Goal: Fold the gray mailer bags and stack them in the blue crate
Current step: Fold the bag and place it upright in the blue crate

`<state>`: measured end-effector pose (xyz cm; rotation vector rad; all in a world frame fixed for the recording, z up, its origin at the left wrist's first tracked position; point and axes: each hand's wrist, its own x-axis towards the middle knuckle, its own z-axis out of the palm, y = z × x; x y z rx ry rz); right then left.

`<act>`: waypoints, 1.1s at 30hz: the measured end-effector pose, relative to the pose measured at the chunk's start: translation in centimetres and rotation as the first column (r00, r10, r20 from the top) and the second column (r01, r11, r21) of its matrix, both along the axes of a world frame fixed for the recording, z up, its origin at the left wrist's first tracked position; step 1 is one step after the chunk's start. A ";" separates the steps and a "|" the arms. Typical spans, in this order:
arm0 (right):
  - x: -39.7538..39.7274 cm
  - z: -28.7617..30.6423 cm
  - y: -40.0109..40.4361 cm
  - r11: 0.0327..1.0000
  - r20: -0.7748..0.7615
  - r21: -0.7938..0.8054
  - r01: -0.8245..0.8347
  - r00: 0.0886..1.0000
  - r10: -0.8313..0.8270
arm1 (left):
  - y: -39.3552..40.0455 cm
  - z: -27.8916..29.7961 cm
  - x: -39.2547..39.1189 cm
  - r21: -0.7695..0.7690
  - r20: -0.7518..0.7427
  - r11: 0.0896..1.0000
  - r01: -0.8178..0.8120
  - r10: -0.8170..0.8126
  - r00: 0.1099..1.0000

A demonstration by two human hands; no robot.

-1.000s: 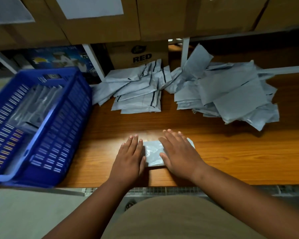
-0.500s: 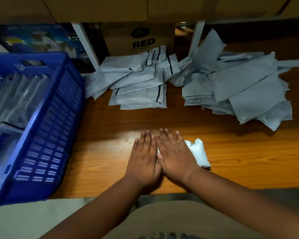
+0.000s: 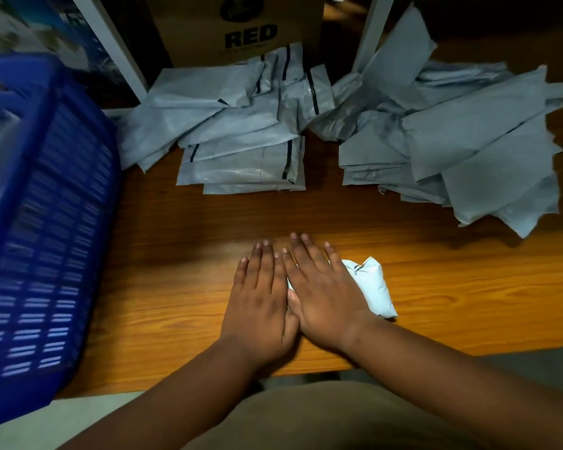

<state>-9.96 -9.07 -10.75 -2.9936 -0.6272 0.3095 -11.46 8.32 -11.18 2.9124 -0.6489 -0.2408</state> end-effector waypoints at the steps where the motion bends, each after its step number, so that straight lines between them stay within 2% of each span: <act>1: 0.0 -0.1 0.0 1.000 -0.003 0.000 -0.001 1.000 0.001 | 0.0 -0.1 0.0 0.008 0.002 1.000 0.002 -0.002 1.000; 11: -0.1 0.9 -0.4 0.999 -0.033 0.040 0.003 0.999 -0.001 | 0.2 0.4 0.0 0.061 0.002 0.998 -0.012 0.012 1.000; 14: -0.6 2.1 -2.0 0.996 0.058 0.090 0.001 0.998 -0.006 | -0.7 1.7 0.1 0.066 0.028 0.998 -0.008 0.006 1.000; 17: -1.2 2.5 -4.1 0.997 0.131 0.075 -0.001 0.991 -0.009 | -3.1 3.0 0.4 0.049 0.048 0.998 0.040 -0.042 0.998; 22: -2.1 1.0 -6.6 0.998 0.094 0.044 0.040 0.995 -0.044 | -5.6 1.4 1.0 0.141 0.019 0.983 0.121 -0.125 0.992; 27: -2.3 0.2 -6.6 0.999 0.097 0.026 0.036 0.995 -0.038 | -6.0 1.2 0.5 0.174 0.041 0.980 0.093 -0.102 0.994; 33: -1.9 0.0 -6.8 0.996 0.061 0.074 0.059 0.996 -0.063 | -6.2 1.3 0.9 0.176 -0.007 0.980 0.089 -0.089 0.996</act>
